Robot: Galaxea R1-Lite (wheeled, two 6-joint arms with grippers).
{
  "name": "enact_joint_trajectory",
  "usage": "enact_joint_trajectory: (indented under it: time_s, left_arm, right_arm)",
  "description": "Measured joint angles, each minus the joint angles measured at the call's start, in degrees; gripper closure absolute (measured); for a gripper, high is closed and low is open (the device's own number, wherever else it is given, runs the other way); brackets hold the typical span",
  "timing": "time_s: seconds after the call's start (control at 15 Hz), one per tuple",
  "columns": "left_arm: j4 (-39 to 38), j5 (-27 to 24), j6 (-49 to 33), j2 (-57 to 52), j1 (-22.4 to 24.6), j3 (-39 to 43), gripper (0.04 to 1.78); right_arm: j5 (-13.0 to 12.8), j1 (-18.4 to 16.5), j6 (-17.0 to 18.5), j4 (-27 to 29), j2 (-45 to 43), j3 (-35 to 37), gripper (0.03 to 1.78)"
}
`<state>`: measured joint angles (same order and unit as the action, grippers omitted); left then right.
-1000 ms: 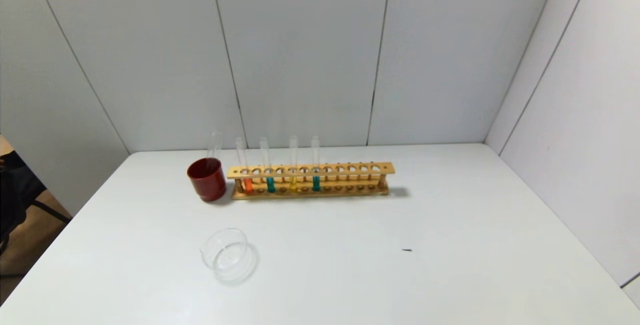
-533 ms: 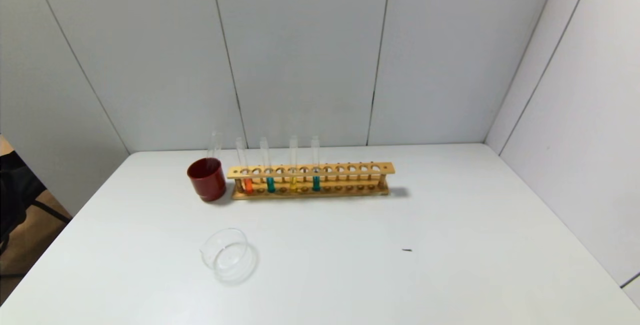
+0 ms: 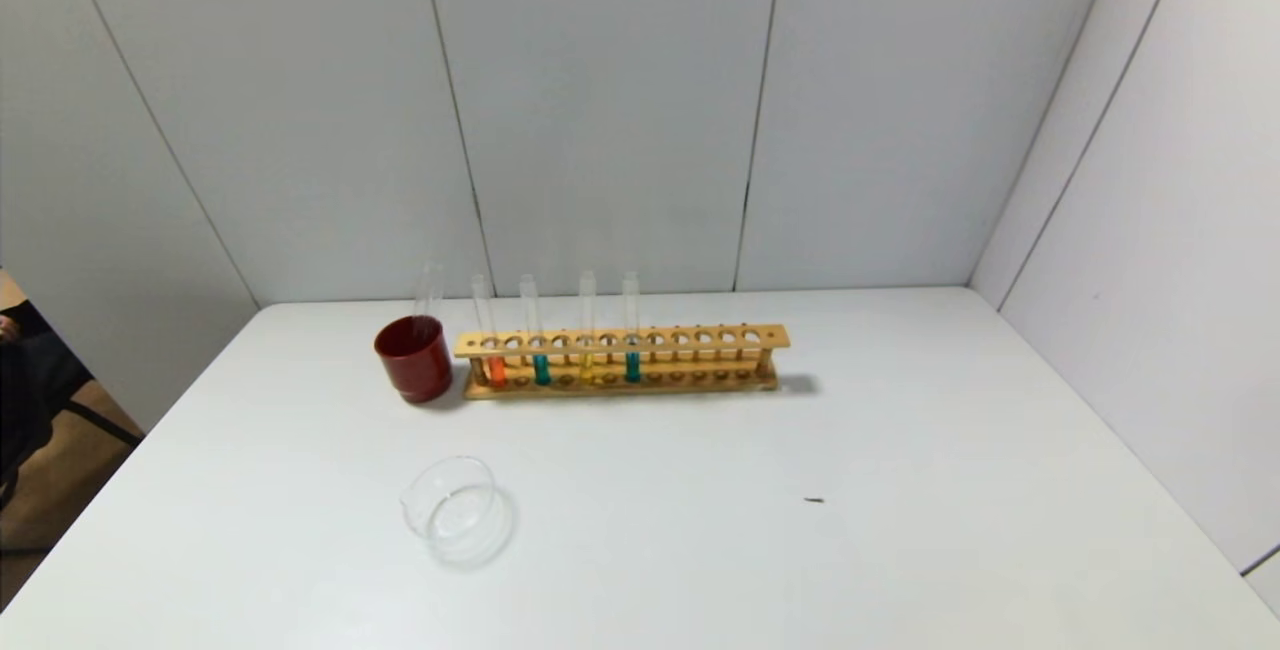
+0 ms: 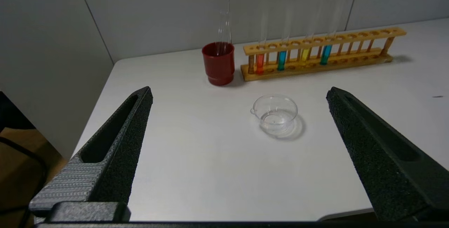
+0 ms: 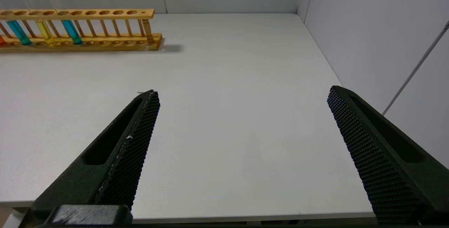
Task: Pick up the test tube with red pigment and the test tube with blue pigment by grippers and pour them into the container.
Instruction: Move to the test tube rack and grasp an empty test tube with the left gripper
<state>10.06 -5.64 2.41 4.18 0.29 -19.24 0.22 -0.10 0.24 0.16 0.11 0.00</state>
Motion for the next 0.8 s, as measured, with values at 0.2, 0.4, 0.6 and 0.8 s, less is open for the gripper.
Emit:
enact_joint_trajectory:
  time_s: [0.2,0.4,0.6,0.8]
  left_arm:
    - [5.6,-0.6,0.6,11.6,0.5,-17.1,0.07]
    - [9.6,-0.8,2.5,27.6,0.6,-33.1,0.07]
    - [8.3,-0.9,2.9,43.2,-0.3,-42.8,0.07]
    - [1.0,-1.0,0.4,56.8,-4.4,-46.8,0.07]
  right_arm:
    - [0.0,0.0,0.0,0.0,0.0,0.0,0.06]
    - [0.0,0.0,0.0,0.0,0.0,0.0,0.06]
    - [0.0,0.0,0.0,0.0,0.0,0.0,0.06]
    - [0.0,0.0,0.0,0.0,0.0,0.0,0.06]
